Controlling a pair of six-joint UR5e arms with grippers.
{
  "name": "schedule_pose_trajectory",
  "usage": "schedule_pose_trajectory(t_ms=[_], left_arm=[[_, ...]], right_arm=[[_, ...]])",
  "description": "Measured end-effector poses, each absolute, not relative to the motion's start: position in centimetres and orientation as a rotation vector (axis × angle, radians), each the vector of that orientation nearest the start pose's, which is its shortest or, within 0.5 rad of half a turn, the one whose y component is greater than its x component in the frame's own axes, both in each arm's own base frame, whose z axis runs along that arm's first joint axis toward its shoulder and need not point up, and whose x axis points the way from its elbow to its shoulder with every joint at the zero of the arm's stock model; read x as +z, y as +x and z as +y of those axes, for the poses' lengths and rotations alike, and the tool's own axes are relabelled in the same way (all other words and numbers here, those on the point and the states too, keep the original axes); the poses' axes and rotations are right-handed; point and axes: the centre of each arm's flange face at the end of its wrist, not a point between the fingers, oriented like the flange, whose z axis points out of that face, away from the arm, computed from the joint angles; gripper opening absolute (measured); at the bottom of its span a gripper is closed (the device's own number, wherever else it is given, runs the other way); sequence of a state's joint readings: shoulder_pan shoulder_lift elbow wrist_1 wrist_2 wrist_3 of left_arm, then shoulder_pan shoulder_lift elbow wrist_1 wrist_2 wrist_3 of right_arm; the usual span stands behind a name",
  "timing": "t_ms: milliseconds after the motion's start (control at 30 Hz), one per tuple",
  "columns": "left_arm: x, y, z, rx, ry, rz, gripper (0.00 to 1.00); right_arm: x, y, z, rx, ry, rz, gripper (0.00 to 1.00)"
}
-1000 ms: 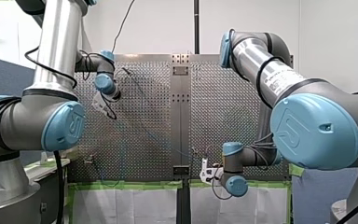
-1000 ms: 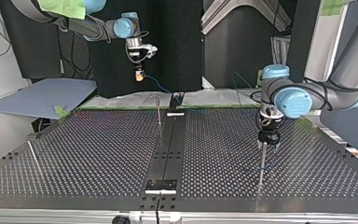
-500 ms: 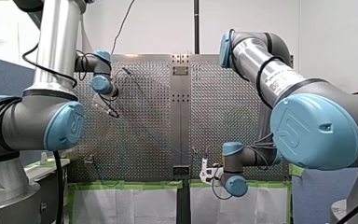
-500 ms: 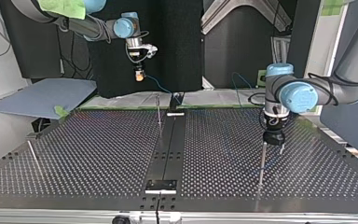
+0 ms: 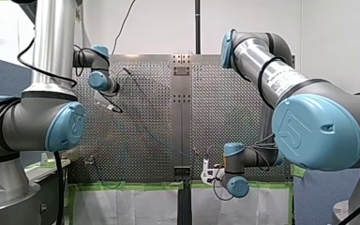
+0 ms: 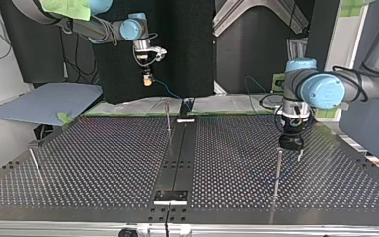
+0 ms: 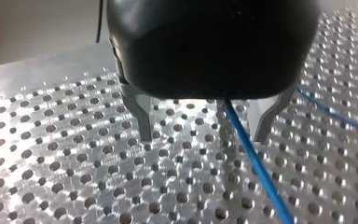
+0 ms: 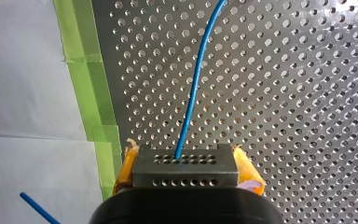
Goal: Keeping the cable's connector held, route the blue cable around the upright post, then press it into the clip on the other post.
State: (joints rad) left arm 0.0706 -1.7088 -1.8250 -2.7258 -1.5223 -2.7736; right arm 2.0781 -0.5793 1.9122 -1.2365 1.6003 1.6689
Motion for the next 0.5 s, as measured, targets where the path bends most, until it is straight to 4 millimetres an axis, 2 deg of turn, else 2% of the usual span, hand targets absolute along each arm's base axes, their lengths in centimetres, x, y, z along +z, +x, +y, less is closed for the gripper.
schedule_pose_trajectory(t_ms=[500], left_arm=[[33.0, 50.7, -10.7, -0.908, -0.903, 1.382, 1.0]], right_arm=[[-9.5, 37.6, -40.6, 1.553, 1.615, -1.085, 0.0]])
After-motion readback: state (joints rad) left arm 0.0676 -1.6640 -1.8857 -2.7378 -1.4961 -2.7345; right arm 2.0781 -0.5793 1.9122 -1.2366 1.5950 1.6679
